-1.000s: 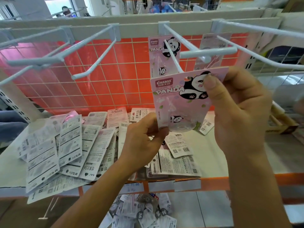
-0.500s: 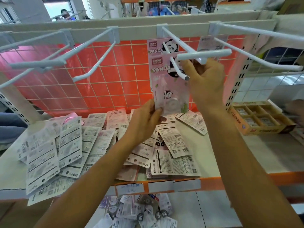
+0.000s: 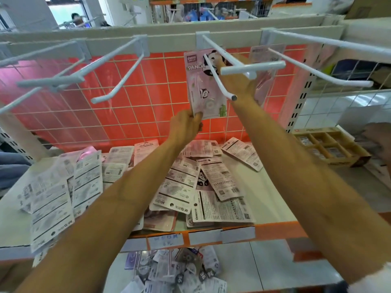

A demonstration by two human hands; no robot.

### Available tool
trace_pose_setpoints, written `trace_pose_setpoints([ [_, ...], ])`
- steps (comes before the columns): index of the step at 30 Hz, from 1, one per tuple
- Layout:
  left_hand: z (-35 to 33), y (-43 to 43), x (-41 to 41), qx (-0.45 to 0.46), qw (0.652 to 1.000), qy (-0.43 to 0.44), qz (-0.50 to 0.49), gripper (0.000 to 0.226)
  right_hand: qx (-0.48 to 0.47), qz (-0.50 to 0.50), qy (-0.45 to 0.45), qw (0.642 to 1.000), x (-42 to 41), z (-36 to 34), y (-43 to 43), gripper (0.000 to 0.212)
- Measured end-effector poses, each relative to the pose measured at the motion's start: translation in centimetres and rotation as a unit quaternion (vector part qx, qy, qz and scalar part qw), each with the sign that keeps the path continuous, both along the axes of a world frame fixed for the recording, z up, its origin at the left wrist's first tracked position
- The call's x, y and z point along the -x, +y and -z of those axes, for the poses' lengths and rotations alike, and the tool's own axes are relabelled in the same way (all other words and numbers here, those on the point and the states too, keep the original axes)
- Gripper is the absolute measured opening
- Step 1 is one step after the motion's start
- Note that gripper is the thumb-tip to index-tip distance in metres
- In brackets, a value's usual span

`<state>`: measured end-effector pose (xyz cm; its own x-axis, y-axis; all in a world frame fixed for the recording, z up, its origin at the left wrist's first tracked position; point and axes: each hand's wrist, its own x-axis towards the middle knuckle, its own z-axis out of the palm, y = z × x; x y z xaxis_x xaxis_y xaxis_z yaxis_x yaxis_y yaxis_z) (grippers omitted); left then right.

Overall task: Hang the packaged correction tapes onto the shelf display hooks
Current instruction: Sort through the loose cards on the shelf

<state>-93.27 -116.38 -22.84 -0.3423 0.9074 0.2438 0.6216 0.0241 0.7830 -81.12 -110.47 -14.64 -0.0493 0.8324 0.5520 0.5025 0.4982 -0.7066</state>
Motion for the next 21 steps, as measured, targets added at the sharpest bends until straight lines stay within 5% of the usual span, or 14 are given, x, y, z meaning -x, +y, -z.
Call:
trace_pose_setpoints([
  [5, 3.4, -0.8, -1.8, 0.125, 0.982, 0.139, -0.028, 0.034, 0.0, 0.024, 0.029, 0.999, -1.3, 7.4, -0.4, 0.026],
  [11, 6.4, -3.0, -4.7, 0.135, 0.935, 0.324, 0.045, 0.043, 0.106, 0.008, -0.207, 0.973, -4.8, 17.6, -0.2, 0.02],
  [17, 7.4, -4.0, -6.5, 0.16, 0.91, 0.377, 0.069, 0.048, 0.196, 0.041, -0.345, 0.917, -6.3, 21.3, 0.2, 0.062],
  [21, 8.0, -4.6, -6.7, 0.153, 0.904, 0.392, 0.081, 0.047, 0.193, 0.071, -0.36, 0.91, -6.5, 21.7, 0.0, 0.059],
])
